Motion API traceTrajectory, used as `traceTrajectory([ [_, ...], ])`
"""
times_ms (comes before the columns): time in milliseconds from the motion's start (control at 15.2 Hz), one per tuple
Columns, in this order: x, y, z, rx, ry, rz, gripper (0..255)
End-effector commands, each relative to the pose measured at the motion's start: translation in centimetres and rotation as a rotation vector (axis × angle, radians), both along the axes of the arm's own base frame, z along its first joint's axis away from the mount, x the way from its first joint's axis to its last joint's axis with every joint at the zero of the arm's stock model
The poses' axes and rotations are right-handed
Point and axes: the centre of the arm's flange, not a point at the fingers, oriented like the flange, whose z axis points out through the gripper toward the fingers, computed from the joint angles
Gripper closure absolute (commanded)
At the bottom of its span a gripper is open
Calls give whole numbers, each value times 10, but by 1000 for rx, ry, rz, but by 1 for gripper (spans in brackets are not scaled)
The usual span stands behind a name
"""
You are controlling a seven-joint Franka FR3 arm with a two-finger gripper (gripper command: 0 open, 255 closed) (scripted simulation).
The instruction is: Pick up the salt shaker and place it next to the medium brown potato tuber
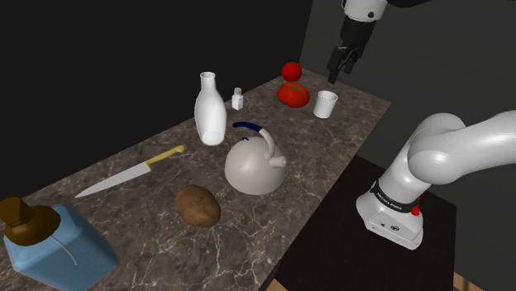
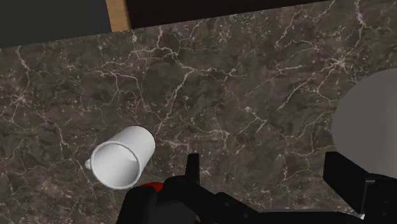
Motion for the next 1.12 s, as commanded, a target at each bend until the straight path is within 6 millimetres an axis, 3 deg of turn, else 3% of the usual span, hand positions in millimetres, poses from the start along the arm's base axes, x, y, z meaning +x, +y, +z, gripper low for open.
traceTrajectory([
  [0,0,0,0,0,0,0,0],
  [1056,198,20,-77,-19,14,47,0],
])
